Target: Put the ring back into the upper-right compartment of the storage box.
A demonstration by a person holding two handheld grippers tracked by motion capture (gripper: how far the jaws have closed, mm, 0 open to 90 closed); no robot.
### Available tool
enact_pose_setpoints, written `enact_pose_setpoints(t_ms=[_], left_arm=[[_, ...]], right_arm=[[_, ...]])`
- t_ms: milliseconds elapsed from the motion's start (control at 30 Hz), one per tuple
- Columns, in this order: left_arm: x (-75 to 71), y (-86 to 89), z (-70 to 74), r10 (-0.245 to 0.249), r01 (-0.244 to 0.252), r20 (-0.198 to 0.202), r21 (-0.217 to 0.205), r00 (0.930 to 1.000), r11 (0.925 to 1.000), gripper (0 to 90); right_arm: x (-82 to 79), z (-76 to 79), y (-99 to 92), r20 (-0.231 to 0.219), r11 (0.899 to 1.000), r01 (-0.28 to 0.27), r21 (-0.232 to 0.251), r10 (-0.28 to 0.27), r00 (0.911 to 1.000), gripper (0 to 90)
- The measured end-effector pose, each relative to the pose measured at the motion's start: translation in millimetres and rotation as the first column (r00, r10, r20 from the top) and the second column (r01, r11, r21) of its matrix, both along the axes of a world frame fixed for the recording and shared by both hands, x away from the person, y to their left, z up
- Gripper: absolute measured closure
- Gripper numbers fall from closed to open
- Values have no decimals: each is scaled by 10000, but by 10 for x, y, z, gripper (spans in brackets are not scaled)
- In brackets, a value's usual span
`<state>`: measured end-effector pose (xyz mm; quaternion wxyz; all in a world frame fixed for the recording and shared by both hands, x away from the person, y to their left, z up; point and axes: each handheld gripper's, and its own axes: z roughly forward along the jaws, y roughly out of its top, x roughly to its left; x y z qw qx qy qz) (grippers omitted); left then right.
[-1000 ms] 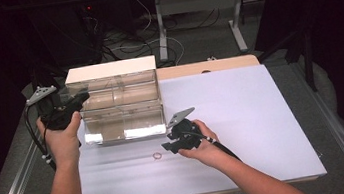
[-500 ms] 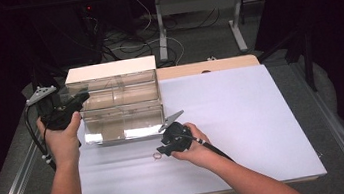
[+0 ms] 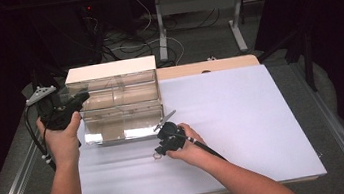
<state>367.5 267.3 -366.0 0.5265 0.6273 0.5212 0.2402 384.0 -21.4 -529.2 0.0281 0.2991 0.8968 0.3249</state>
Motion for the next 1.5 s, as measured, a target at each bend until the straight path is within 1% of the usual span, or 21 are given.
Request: enact_pose_setpoints(t_ms=[33,67,100,200,267,367,400,433,467,500,567,667,700,833,900,1100,1267,1333,1367,1433,1500], left_arm=[[0,1,0,-3,3,-1,-3,10000,10000,900],[0,1,-1,-4,4,0,-9,10000,10000,900],[0,1,-1,-3,3,-1,-16,10000,10000,900],[1,2,-1,-11,11,-8,-10,10000,10000,900],[2,3,-1,-9,9,-7,-28,10000,10000,900],[2,6,0,-9,9,-1,21,10000,10000,900],[2,7,0,-14,14,-2,31,10000,10000,900],[2,7,0,-17,17,-2,29,10000,10000,900],[2,8,0,-19,19,-4,33,10000,10000,900],[3,7,0,-20,20,-1,29,10000,10000,900],[3,9,-1,-25,25,-6,27,10000,10000,900],[3,6,-1,-26,26,-19,-32,10000,10000,900],[3,6,-1,-26,26,-18,-30,10000,10000,900],[3,7,-1,-29,29,-21,-37,10000,10000,900],[3,10,-1,-25,25,-4,25,10000,10000,900],[4,7,-2,-29,29,-20,-39,10000,10000,900],[4,7,-2,-27,27,-22,-53,10000,10000,900],[4,7,-2,-27,27,-23,-53,10000,10000,900],[4,8,-2,-29,28,-25,-56,10000,10000,900],[4,7,-2,-25,25,-23,-54,10000,10000,900],[4,8,-2,-28,28,-26,-58,10000,10000,900]], right_arm=[[0,0,0,0,10000,0,0,0,10000,656],[0,-1,11,88,9996,95,-265,-92,9999,664],[2,-11,31,-14,9994,162,-312,-162,9999,676],[6,-22,45,-123,9996,161,-243,-164,9998,682],[6,-24,60,-103,9990,258,-355,-262,9996,692],[-1,-28,81,-286,9994,254,-237,-261,9992,704],[2,-31,88,-121,9990,266,-347,-270,9996,707],[-8,-27,100,-230,9977,442,-516,-455,9987,711],[-10,-29,106,-285,9981,407,-464,-421,9987,717],[2,-40,110,-164,9992,203,-334,-209,9996,723],[-8,-37,127,-211,9979,375,-525,-386,9990,735],[-12,-47,151,-342,9971,394,-644,-416,9985,743],[-5,-53,155,-255,9975,294,-642,-311,9992,745],[-8,-69,182,-323,9953,456,-855,-485,9983,752],[3,-81,183,-228,9958,273,-873,-294,9993,756],[3,-106,199,-238,9931,234,-1146,-263,9994,765],[3,-123,207,-325,9942,99,-1073,-134,9994,788],[-5,-108,214,-188,9893,223,-1441,-253,9995,803],[-6,-114,214,-314,9906,298,-1339,-342,9989,808],[3,-123,210,-458,9942,168,-1059,-217,9987,822],[-1,-119,214,-429,9930,232,-1159,-284,9987,840]])
